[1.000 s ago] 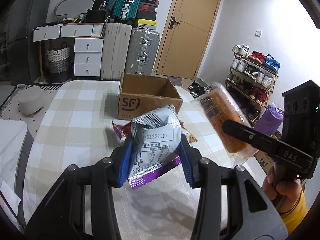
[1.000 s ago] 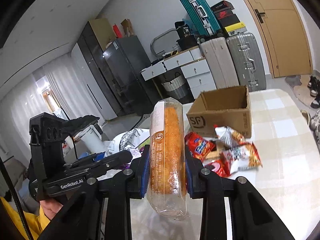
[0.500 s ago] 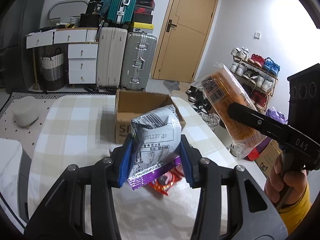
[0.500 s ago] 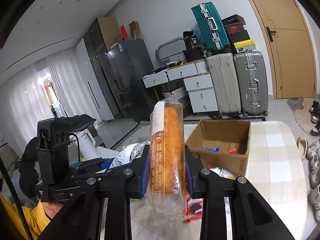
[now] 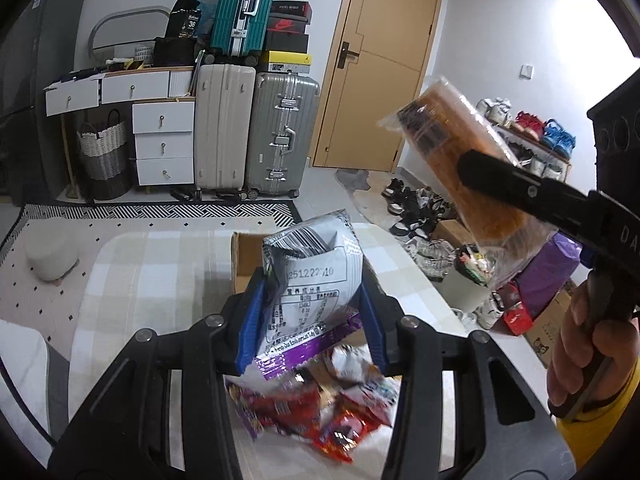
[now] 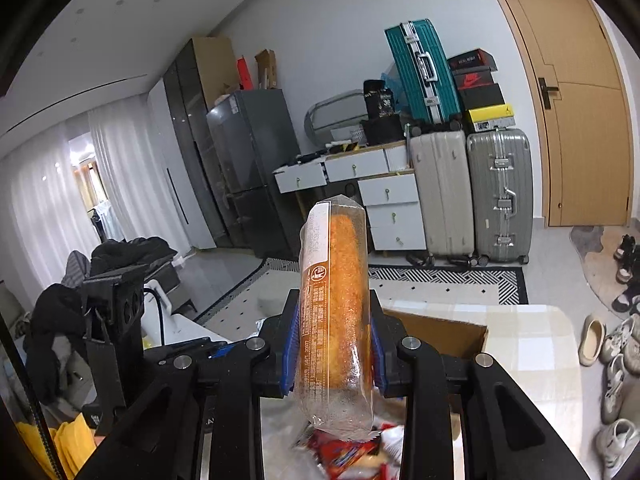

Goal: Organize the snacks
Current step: 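Lift both held snacks and carry them over the cardboard box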

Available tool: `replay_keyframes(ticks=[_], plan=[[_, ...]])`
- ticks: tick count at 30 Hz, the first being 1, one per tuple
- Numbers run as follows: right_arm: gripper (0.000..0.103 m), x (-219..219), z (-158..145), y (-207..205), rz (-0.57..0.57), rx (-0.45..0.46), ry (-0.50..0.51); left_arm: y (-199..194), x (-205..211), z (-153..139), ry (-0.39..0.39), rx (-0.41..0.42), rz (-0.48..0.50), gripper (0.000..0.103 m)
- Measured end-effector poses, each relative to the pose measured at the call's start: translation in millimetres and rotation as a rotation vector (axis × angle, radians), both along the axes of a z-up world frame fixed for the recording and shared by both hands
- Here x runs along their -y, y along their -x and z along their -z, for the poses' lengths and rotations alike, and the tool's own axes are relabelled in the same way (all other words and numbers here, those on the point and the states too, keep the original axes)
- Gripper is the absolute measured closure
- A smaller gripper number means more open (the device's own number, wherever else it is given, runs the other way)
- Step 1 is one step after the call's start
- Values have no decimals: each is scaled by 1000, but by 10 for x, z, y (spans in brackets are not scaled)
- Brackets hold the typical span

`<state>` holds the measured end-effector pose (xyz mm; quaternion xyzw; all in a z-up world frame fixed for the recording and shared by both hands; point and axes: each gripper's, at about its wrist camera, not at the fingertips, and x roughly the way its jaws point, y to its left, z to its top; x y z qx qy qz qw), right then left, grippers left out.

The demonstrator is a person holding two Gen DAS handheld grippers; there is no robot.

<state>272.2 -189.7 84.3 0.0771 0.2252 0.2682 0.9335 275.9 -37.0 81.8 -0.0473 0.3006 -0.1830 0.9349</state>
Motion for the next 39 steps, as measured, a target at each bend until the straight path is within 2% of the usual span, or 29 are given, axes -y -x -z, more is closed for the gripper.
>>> replay_keyframes(ticks=[6, 11, 17, 22, 27, 39], plan=[[73, 43, 380, -543, 32, -88, 30, -651, 175, 164, -23, -53, -1, 62], [73, 150, 731, -926, 56, -157, 22, -1181, 317, 451, -34, -104, 2, 62], [73, 163, 1125, -1260, 55, -217, 59, -1715, 440, 830, -57, -152, -1, 62], [73, 161, 1388, -1408, 50, -254, 67, -2006, 476, 1157, -75, -180, 0, 62], [73, 153, 1526, -1494, 53, -281, 59, -2296, 479, 1402, -81, -203, -4, 62], [73, 176, 1723, -1626, 70, -328, 58, -2637, 452, 1777, -87, -235, 0, 62]])
